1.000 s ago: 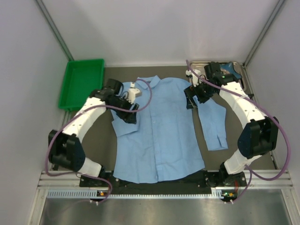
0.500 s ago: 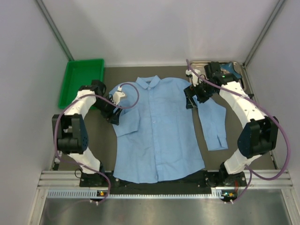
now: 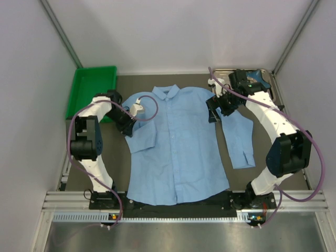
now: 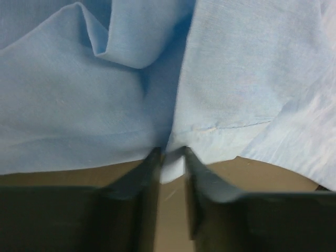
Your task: Pin the brooch onto the clothing
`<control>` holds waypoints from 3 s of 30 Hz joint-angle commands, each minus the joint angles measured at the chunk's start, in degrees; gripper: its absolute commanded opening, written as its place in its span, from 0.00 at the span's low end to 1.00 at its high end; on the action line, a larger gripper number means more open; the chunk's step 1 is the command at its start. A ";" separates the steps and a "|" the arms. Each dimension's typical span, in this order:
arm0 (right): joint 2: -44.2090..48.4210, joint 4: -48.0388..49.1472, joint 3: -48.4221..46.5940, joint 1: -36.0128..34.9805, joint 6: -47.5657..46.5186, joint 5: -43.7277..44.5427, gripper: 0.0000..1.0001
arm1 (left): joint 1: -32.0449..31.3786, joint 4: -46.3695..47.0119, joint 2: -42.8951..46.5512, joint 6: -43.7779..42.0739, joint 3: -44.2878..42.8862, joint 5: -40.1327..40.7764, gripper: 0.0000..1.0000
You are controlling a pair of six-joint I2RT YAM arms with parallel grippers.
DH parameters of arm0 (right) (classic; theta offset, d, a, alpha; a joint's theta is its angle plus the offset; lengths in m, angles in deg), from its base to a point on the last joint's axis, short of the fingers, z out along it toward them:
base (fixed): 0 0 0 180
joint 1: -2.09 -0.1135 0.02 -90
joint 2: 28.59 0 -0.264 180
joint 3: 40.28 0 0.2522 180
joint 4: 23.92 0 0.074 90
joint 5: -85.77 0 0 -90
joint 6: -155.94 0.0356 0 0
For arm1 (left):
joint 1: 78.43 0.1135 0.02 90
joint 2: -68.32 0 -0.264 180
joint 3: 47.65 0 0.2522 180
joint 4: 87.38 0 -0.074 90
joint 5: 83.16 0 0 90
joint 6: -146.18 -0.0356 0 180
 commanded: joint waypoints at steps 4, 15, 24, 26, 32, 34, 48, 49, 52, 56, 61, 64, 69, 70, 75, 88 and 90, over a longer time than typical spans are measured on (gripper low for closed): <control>1.39 -0.10 -0.19 0.20 -0.99 0.43 0.93 | 2.92 -6.63 5.46 -1.21 -1.48 1.14 0.00; 0.42 0.51 -0.11 0.29 -0.20 -0.09 0.92 | 31.03 -19.31 19.62 -7.88 2.20 21.26 0.00; 0.16 0.43 -0.98 0.20 -0.11 1.05 0.92 | 46.43 -13.79 17.97 -12.37 8.80 37.60 0.00; 0.33 0.43 -1.07 0.20 -0.20 1.40 0.93 | 47.22 -12.03 16.74 -12.11 10.73 40.07 0.00; 1.47 0.43 0.24 0.20 -0.73 2.37 0.92 | 49.86 -6.40 14.10 -11.75 11.10 43.87 0.00; 1.65 0.43 0.59 0.29 -0.90 2.54 0.93 | 50.22 -6.56 14.97 -12.89 10.04 42.47 0.00; -1.60 0.51 -3.44 0.20 -0.03 1.58 0.92 | 37.30 -21.16 38.09 -9.76 -10.15 1.88 0.00; -1.86 0.43 -3.79 0.20 -0.03 1.66 0.92 | 37.56 -20.90 38.18 -7.91 -14.88 0.55 0.00; -1.86 0.34 -3.89 0.20 -0.03 1.58 0.92 | 39.14 -17.23 38.62 -1.84 -21.31 -2.63 0.00; -1.34 0.34 -3.45 0.20 -0.55 2.02 0.92 | 42.04 -4.92 40.55 6.16 -23.18 1.49 0.00; -0.98 0.34 -2.57 0.20 -1.08 1.93 0.93 | 45.29 3.09 42.05 8.46 -22.04 4.31 0.00; -1.16 0.43 -2.39 0.20 -1.34 1.58 0.92 | 45.38 4.16 42.92 8.11 -22.13 1.87 0.00; -2.13 0.51 -3.35 0.20 -1.34 1.23 0.92 | 44.77 -1.54 42.84 6.83 -23.64 -15.31 0.00; -1.95 0.43 -3.53 0.11 -1.26 1.40 0.92 | 42.85 1.49 41.97 10.71 -22.58 -11.29 0.00; -0.46 0.43 -1.87 0.20 -2.22 2.63 0.93 | 43.35 1.52 35.46 10.41 -23.10 9.92 0.00; -0.81 -0.27 -2.30 0.11 -2.13 2.63 0.93 | 45.21 13.64 34.84 -3.05 10.73 29.54 0.00; -0.55 -0.45 -2.22 0.20 -2.14 2.81 0.93 | 45.21 15.39 34.05 -3.49 12.92 31.99 0.00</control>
